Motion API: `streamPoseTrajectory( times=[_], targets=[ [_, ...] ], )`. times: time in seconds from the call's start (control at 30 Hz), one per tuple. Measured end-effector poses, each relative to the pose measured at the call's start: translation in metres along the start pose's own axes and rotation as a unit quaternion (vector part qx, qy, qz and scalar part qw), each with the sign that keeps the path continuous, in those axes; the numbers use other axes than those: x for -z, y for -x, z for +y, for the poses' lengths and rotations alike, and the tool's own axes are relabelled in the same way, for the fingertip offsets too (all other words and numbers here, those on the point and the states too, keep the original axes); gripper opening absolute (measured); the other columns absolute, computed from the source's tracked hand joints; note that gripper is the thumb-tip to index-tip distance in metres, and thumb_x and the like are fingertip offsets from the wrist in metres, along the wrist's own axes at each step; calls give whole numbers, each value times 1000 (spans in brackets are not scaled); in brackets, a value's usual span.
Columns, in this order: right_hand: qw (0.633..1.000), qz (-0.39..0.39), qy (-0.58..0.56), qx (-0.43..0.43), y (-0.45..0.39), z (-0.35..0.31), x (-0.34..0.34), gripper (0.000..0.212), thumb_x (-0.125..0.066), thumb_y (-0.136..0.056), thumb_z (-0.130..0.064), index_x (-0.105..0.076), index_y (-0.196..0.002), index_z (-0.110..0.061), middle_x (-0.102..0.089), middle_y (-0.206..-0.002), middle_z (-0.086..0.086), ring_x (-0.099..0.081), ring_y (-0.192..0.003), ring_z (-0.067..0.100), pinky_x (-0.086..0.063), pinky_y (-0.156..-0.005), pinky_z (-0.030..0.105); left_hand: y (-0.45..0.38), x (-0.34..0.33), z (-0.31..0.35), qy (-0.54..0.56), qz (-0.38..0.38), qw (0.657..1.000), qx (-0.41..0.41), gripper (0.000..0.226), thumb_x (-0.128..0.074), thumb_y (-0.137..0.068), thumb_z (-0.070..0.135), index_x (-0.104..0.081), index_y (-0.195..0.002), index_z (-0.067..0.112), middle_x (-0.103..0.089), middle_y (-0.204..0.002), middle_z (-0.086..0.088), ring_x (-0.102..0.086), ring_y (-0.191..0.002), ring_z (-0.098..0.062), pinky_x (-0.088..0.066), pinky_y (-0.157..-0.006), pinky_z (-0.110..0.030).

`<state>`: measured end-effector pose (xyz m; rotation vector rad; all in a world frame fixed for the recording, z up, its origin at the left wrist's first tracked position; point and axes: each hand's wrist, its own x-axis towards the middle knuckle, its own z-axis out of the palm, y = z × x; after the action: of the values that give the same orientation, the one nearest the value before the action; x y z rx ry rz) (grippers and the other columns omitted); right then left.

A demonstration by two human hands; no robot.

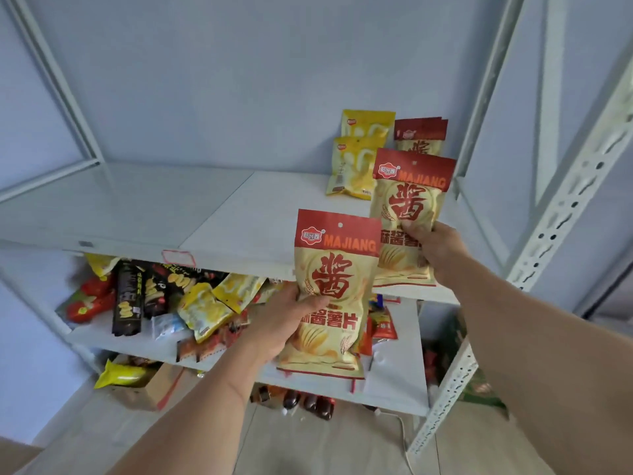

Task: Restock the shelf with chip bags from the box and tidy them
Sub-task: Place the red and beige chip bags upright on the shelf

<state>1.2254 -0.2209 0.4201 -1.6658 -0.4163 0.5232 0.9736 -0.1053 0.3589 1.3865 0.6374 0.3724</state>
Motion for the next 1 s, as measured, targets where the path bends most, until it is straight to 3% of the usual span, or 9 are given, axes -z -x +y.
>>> streamPoseTrajectory(
  times=[0.13,0.3,0.47,0.73,0.93,1.0],
  targets=[
    [999,33,5,8,-82,-10,14,16,-76,-87,-36,-69,-86,-22,-76,-93,3,-72,-86,28,-58,-83,45,-93,-13,24,-2,-19,1000,-15,48,-78,-77,29,-65,-121,14,-79,-110,-6,-75,-103,-27,-57,-94,-50],
    [998,59,-9,-7,-179,-18,26,18,-77,-86,-37,-70,-87,-20,-77,-90,3,-73,-93,35,-57,-89,56,-189,-20,62,-12,-44,999,-12,44,-76,-82,28,-64,-122,14,-78,-110,-8,-75,-102,-29,-58,-92,-50],
    [997,64,-18,-28,-258,-16,27,24,-79,-83,-39,-72,-93,-19,-78,-91,2,-75,-88,30,-59,-85,55,-264,-24,83,-29,-52,998,-13,37,-73,-90,25,-64,-124,14,-77,-114,-8,-75,-105,-29,-56,-97,-53],
    [997,60,5,-38,-337,1,24,20,-78,-84,-42,-71,-91,-24,-77,-82,-5,-75,-81,23,-61,-74,41,-333,-32,85,-6,-41,999,7,42,-74,-89,24,-62,-128,14,-76,-116,-10,-74,-107,-31,-56,-97,-55],
    [997,67,-8,-43,-358,12,23,17,-77,-86,-36,-69,-94,-23,-77,-87,-2,-76,-72,19,-61,-62,33,-361,-45,84,-7,-47,999,10,41,-73,-88,22,-61,-128,16,-77,-116,-9,-74,-106,-29,-57,-94,-51],
    [996,72,-9,-47,-364,14,24,19,-77,-85,-38,-68,-94,-23,-77,-89,-1,-76,-74,20,-63,-68,36,-369,-49,81,-8,-45,999,13,43,-73,-88,21,-61,-128,15,-76,-116,-10,-74,-106,-29,-57,-95,-52]
  ],
)
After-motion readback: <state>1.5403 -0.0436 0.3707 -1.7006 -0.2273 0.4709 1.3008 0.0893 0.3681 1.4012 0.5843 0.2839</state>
